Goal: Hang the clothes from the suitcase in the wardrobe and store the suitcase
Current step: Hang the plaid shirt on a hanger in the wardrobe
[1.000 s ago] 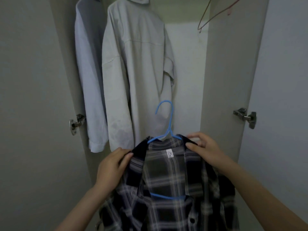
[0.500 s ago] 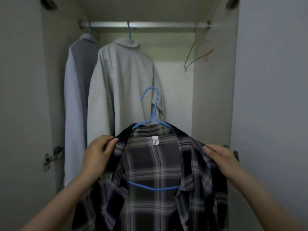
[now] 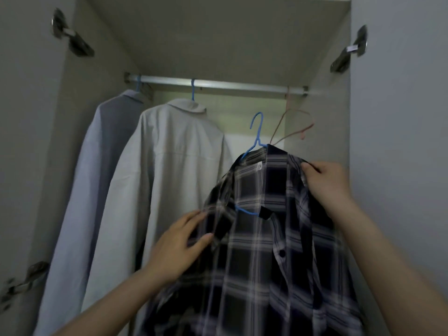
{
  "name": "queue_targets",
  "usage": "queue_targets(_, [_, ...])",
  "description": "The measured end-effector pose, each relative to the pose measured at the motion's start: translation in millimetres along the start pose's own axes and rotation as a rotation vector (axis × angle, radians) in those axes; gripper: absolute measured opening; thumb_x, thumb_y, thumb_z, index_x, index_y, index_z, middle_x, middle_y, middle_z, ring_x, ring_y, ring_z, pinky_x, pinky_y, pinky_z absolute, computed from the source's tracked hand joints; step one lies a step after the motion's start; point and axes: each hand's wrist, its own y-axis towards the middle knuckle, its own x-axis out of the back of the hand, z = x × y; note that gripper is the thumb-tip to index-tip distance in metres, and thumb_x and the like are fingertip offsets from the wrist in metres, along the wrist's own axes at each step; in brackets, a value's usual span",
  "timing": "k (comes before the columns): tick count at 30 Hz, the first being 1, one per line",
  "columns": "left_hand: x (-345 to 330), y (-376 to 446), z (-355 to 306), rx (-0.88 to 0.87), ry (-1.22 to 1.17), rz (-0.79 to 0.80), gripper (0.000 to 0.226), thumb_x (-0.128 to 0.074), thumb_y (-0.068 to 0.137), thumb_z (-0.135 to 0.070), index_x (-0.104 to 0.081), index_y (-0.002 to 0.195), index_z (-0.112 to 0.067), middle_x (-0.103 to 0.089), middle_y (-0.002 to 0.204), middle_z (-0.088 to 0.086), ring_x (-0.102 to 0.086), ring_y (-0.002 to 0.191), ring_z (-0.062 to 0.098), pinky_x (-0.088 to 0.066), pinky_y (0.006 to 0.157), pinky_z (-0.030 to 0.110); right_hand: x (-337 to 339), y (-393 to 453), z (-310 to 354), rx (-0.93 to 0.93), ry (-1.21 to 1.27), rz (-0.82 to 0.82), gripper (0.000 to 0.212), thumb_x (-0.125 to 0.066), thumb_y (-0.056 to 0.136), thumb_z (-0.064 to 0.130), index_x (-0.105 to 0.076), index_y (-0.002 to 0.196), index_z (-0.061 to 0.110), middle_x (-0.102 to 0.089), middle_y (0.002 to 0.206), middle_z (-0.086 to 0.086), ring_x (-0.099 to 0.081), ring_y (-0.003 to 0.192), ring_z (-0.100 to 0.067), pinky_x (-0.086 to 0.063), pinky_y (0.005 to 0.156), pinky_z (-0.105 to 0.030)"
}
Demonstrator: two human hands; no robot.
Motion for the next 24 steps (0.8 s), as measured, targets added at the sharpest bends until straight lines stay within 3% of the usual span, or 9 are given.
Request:
queue_targets(4, [-10, 46, 11, -0.020, -0.055, -0.013, 0.104, -0.006, 0.059, -0.094, -0.035, 0.140, -0.035, -0.035, 0.144, -0.018, -0.033, 0.132, 0.003, -0.029, 0.103, 0.020, -24, 45, 17, 0.058, -0.055, -0.094, 0.034, -0.048, 0.094, 0.017, -0.060, 0.068, -0.002, -0.055, 0.067, -0.013, -0.050, 0.072, -0.024, -0.033, 0.066, -0.030])
queue_targets(7, [-24, 83, 28, -0.072, -0.111, -0.066, 0.089, -0.018, 0.067, -0.087, -0.038, 0.137, -0.037, -0.042, 0.137, -0.019, -0.039, 0.127, 0.002, -0.033, 0.097, 0.019, -49, 80, 25, 0.057, -0.057, -0.144, 0.041, -0.047, 0.093, 0.016, -0.046, 0.052, 0.011, -0.046, 0.065, -0.009, -0.044, 0.071, -0.021, -0.031, 0.065, -0.029])
queue_targets(11, [-36, 129, 51, -0.135, -0.180, -0.093, 0.083, -0.022, 0.070, -0.081, -0.037, 0.138, -0.036, -0.041, 0.132, -0.023, -0.039, 0.122, -0.003, -0.034, 0.094, 0.019, -82, 132, 36, 0.015, -0.037, -0.207, 0.038, -0.045, 0.095, 0.015, -0.051, 0.059, 0.004, -0.048, 0.057, -0.009, -0.046, 0.063, -0.019, -0.030, 0.058, -0.027])
queue_targets(14, [-47, 166, 70, -0.143, -0.251, -0.114, 0.083, -0.022, 0.071, -0.084, -0.039, 0.136, -0.037, -0.042, 0.130, -0.025, -0.041, 0.119, -0.005, -0.037, 0.093, 0.019, -104, 170, 39, 0.000, -0.051, -0.250, 0.047, -0.044, 0.096, 0.015, -0.032, 0.051, 0.014, -0.032, 0.052, -0.003, -0.031, 0.049, -0.016, -0.021, 0.047, -0.029])
queue_targets(18, [-74, 202, 86, -0.078, -0.482, -0.114, 0.069, -0.034, 0.075, -0.072, -0.045, 0.132, -0.036, -0.050, 0.130, -0.018, -0.048, 0.118, 0.001, -0.043, 0.099, 0.029, -127, 215, 43, 0.012, -0.067, -0.274, 0.045, -0.043, 0.096, 0.014, -0.026, 0.053, 0.013, -0.027, 0.055, -0.004, -0.025, 0.048, -0.016, -0.018, 0.047, -0.028])
queue_targets(20, [-88, 211, 92, -0.057, -0.539, -0.099, 0.068, -0.034, 0.073, -0.074, -0.046, 0.129, -0.038, -0.051, 0.128, -0.018, -0.048, 0.118, 0.001, -0.043, 0.098, 0.026, -141, 229, 42, -0.001, -0.088, -0.276, 0.043, -0.044, 0.095, 0.014, -0.030, 0.055, 0.013, -0.031, 0.057, -0.005, -0.029, 0.050, -0.016, -0.024, 0.051, -0.028])
queue_targets(22, [-103, 214, 98, -0.044, -0.592, -0.072, 0.057, -0.039, 0.080, -0.072, -0.046, 0.127, -0.040, -0.051, 0.127, -0.019, -0.048, 0.118, 0.000, -0.041, 0.096, 0.021, -153, 238, 40, -0.012, -0.102, -0.276, 0.027, -0.045, 0.094, 0.014, -0.051, 0.069, 0.006, -0.050, 0.072, -0.010, -0.047, 0.062, -0.023, -0.034, 0.064, -0.027])
queue_targets(23, [-109, 213, 100, -0.042, -0.608, -0.060, 0.057, -0.039, 0.081, -0.071, -0.046, 0.128, -0.038, -0.051, 0.127, -0.019, -0.048, 0.119, 0.000, -0.040, 0.096, 0.020, -158, 240, 38, -0.018, -0.125, -0.277, 0.019, -0.046, 0.094, 0.014, -0.058, 0.093, 0.000, -0.058, 0.090, -0.013, -0.054, 0.075, -0.027, -0.036, 0.068, -0.027])
queue_targets(24, [-114, 212, 102, -0.040, -0.613, -0.050, 0.061, -0.038, 0.080, -0.072, -0.047, 0.129, -0.037, -0.050, 0.128, -0.019, -0.048, 0.119, 0.000, -0.040, 0.096, 0.020, -161, 243, 35, -0.033, -0.124, -0.271, 0.030, -0.046, 0.094, 0.012, -0.052, 0.118, -0.003, -0.057, 0.105, -0.011, -0.055, 0.084, -0.027, -0.038, 0.072, -0.025])
